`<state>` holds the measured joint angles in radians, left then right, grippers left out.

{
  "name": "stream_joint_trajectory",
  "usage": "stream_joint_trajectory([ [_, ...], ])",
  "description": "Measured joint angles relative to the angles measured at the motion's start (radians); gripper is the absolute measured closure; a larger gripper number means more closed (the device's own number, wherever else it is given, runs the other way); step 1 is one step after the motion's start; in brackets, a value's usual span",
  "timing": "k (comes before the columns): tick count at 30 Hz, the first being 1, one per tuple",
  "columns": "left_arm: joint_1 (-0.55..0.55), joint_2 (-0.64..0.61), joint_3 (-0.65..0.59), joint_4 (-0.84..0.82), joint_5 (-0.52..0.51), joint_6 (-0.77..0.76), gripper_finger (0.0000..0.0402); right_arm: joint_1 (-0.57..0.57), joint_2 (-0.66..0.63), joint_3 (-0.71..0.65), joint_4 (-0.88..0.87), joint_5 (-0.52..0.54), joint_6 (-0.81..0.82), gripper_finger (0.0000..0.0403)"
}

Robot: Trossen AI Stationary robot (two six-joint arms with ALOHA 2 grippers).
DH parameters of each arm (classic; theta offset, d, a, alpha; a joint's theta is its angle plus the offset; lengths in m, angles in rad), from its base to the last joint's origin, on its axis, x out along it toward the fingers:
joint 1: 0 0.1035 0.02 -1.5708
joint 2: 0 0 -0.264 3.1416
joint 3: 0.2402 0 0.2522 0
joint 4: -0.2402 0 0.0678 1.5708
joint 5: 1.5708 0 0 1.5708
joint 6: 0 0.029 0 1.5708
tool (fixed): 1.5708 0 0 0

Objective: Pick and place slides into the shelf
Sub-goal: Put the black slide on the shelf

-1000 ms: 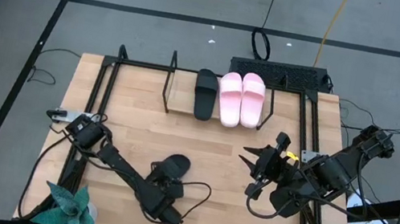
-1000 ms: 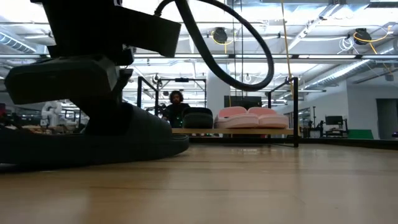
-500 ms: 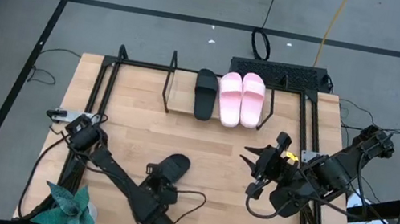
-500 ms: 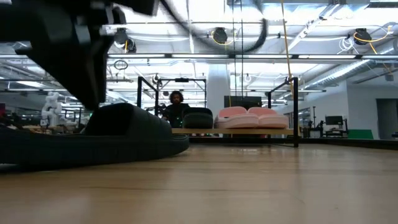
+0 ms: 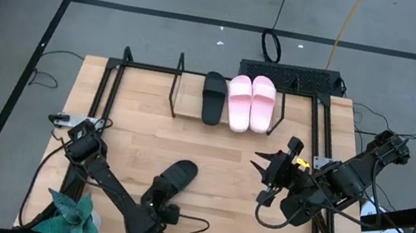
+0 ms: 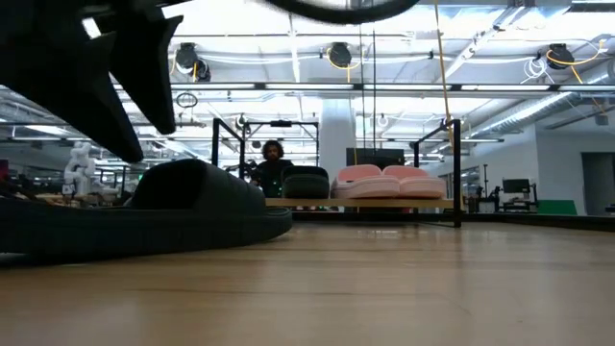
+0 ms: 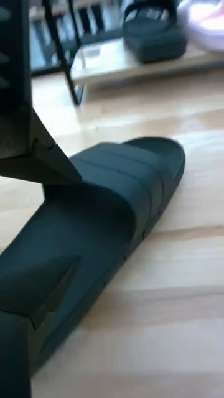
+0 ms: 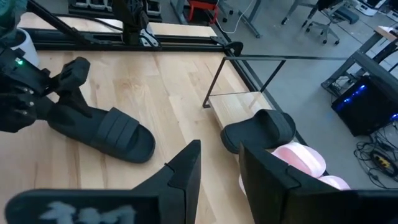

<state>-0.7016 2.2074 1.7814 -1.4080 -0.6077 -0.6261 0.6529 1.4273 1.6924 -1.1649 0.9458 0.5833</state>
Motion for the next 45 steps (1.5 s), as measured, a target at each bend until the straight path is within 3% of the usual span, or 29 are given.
stream_joint_trajectory([
  [7,-0.004,0.0,-0.075,0.025,-0.029,0.049,0.0199,0.0,0.0,0.0,-0.007,0.002,-0.021,0.0305],
  [13,-0.003,0.0,-0.079,0.053,-0.082,0.077,0.0199,0.0,0.0,0.0,-0.026,0.054,-0.024,0.0305],
  [25,0.044,0.0,-0.083,0.081,-0.133,0.177,0.0199,0.0,0.0,0.0,-0.013,0.049,-0.01,0.0305],
  [36,0.121,-0.005,-0.214,0.244,-0.128,0.285,0.0202,0.0,0.0,0.0,-0.013,0.046,0.01,0.0305],
  [39,0.137,-0.004,-0.216,0.246,-0.122,0.285,0.0238,0.0,0.0,0.0,-0.013,0.046,0.01,0.0305],
  [43,0.147,-0.011,-0.216,0.252,-0.076,0.305,0.0357,0.0,0.0,0.0,-0.013,0.049,0.009,0.0305],
  [45,0.154,-0.017,-0.216,0.257,-0.058,0.307,0.0386,0.0,0.0,0.0,-0.013,0.049,0.009,0.0305],
])
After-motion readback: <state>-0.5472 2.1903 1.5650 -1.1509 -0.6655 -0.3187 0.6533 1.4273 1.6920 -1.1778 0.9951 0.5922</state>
